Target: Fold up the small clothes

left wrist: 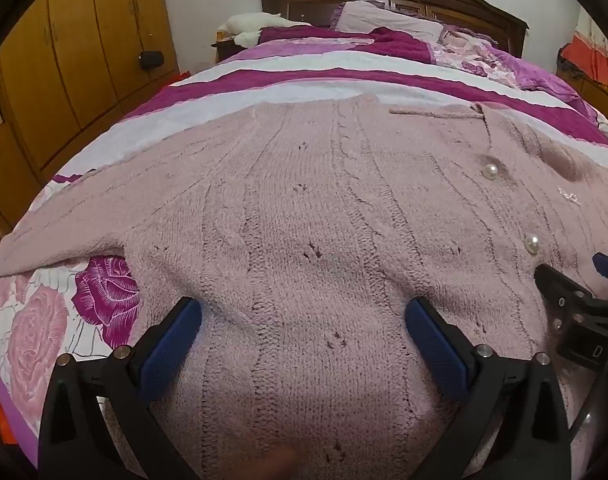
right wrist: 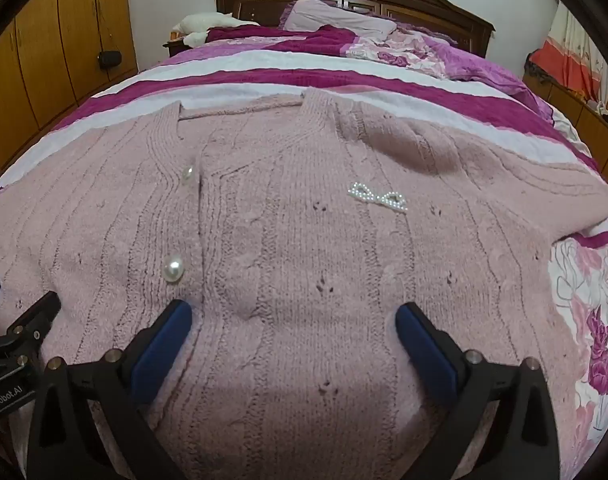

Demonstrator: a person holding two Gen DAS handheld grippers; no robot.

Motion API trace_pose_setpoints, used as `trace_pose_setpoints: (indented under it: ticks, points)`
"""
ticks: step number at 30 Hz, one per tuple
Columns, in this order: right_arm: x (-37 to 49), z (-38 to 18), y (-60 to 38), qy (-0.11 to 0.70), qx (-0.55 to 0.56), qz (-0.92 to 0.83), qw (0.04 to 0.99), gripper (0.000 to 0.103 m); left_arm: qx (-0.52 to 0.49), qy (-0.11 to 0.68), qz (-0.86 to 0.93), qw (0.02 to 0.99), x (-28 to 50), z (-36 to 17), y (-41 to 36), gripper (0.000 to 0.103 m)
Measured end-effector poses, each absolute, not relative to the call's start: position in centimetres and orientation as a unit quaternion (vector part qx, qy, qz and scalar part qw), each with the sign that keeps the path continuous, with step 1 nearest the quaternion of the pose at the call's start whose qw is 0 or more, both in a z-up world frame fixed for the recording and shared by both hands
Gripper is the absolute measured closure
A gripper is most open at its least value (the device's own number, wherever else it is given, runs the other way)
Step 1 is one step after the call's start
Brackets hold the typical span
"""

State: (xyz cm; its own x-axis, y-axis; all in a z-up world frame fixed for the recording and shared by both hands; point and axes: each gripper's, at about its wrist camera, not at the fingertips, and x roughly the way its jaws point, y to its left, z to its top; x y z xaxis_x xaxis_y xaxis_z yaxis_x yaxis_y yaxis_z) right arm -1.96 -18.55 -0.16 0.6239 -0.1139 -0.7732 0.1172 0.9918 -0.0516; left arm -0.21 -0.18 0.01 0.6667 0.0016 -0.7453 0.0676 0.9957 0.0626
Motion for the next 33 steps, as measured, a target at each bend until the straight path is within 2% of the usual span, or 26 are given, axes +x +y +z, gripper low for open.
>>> trace_pose_setpoints:
  ticks: [33]
  points:
    - [-2.2,-0.4,-19.3,0.417,0.025,-0.05,0.907,0.0,0.015,0.414,-0.034,0.909,-0.8,0.0,1.3,0.017]
